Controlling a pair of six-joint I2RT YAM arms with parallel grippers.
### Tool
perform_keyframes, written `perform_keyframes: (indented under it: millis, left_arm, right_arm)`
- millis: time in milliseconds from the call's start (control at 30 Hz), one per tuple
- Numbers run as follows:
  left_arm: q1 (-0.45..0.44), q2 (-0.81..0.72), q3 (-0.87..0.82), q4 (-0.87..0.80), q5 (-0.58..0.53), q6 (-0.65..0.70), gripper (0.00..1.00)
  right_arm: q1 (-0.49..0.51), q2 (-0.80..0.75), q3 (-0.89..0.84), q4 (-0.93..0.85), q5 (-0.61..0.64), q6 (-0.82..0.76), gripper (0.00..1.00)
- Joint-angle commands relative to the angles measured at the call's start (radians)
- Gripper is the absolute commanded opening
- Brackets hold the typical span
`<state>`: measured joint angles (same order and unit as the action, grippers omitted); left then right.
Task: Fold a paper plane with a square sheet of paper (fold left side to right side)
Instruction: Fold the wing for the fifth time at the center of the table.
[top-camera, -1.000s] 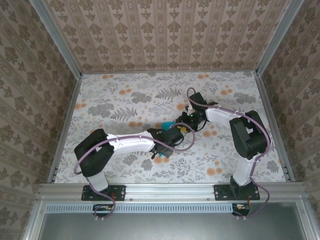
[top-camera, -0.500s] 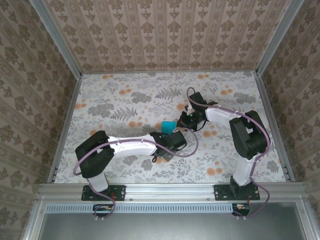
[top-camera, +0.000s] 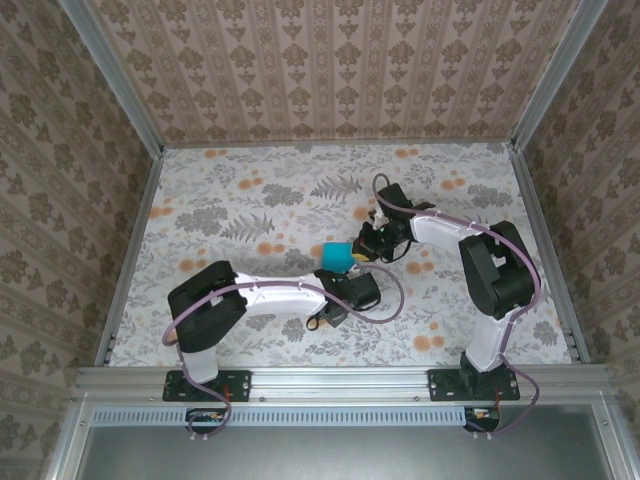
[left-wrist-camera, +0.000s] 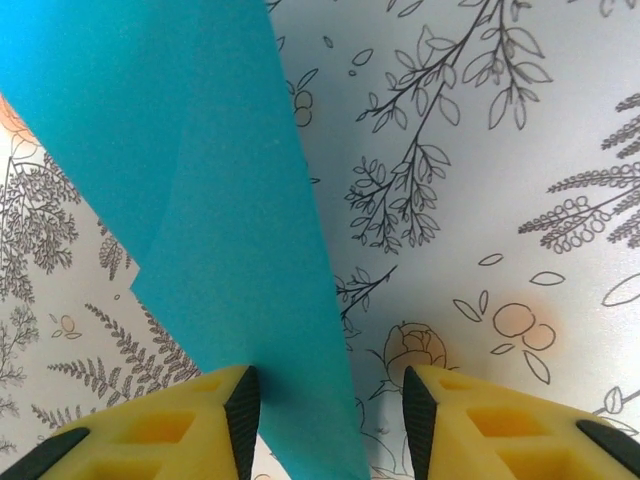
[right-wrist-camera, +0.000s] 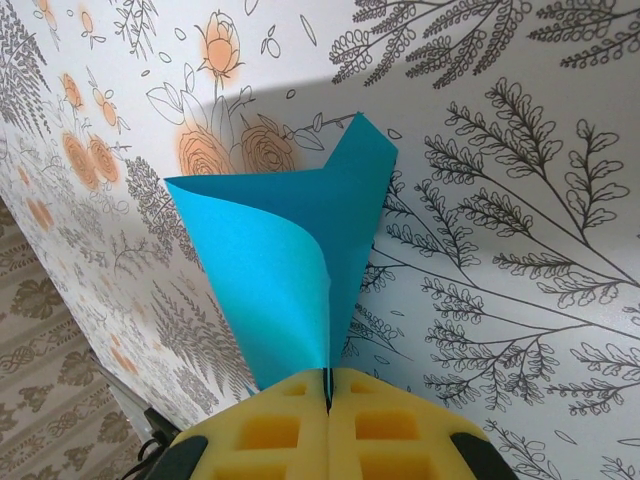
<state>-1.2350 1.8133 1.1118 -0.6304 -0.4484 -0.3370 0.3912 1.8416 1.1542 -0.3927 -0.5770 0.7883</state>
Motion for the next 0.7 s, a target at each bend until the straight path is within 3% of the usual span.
perform_keyframes:
  millis: [0,667]
  left_arm:
    - [-0.015,-0.003,0.004,-0.032,-0.027,-0.025,0.40]
    - [-0.016,-0.029,-0.016,0.014,0.015,-0.033,0.13]
  right_arm:
    - [0.006,0.019,0.030,-0.031,-0.004,-0.004,0.00]
    - [0.005,0.035,0.062,-0.063,0.010,-0.031,0.00]
